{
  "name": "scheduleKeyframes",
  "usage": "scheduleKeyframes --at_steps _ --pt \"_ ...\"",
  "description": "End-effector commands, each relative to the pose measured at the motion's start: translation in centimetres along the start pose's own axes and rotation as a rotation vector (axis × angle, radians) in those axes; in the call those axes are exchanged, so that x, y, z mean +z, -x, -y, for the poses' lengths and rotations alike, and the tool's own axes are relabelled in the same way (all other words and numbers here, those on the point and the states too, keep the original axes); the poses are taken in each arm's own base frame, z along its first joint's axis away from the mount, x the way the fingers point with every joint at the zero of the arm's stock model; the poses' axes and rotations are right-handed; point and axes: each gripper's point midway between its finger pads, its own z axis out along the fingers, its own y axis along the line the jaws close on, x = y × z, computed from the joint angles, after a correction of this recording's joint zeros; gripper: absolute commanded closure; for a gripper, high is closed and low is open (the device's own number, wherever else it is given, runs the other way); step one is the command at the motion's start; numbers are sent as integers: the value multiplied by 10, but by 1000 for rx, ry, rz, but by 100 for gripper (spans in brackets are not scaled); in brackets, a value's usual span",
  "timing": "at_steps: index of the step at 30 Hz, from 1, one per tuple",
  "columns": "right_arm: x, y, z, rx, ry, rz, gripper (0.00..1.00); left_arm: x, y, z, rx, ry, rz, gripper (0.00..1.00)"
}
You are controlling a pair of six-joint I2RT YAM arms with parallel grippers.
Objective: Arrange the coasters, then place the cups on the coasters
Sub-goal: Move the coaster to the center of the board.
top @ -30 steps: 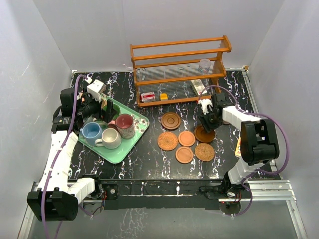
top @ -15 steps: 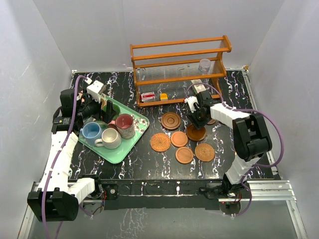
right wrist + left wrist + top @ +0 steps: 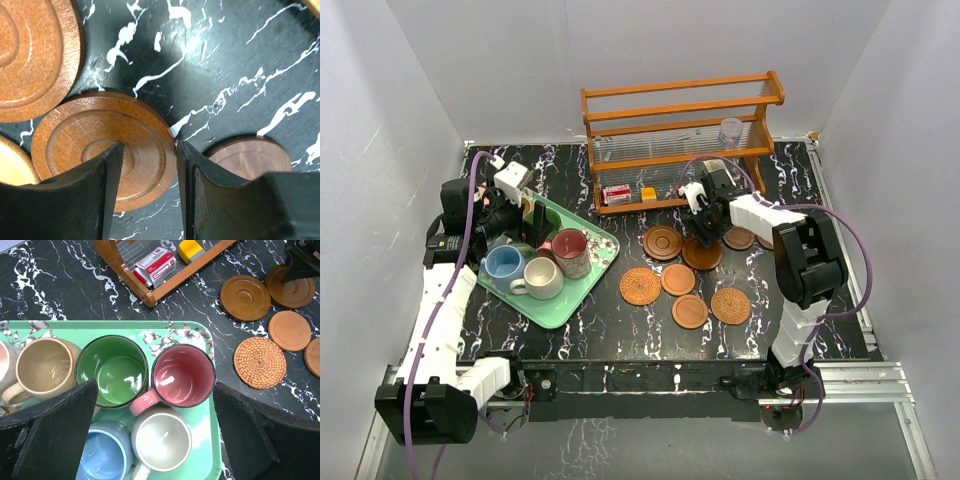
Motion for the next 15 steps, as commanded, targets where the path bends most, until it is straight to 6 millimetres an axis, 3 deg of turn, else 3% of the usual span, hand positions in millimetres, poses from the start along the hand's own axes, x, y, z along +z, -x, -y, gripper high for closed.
scheduleKeyframes --at_steps 1,9,15 --pt "33 -9 9 -28 -33 -54 57 -3 4 2 4 -12 17 1" --pt "36 0 31 -60 -100 -79 58 -4 4 3 7 -12 17 1" --pt "32 -11 53 -33 -130 -98 59 -3 3 3 6 -15 18 1"
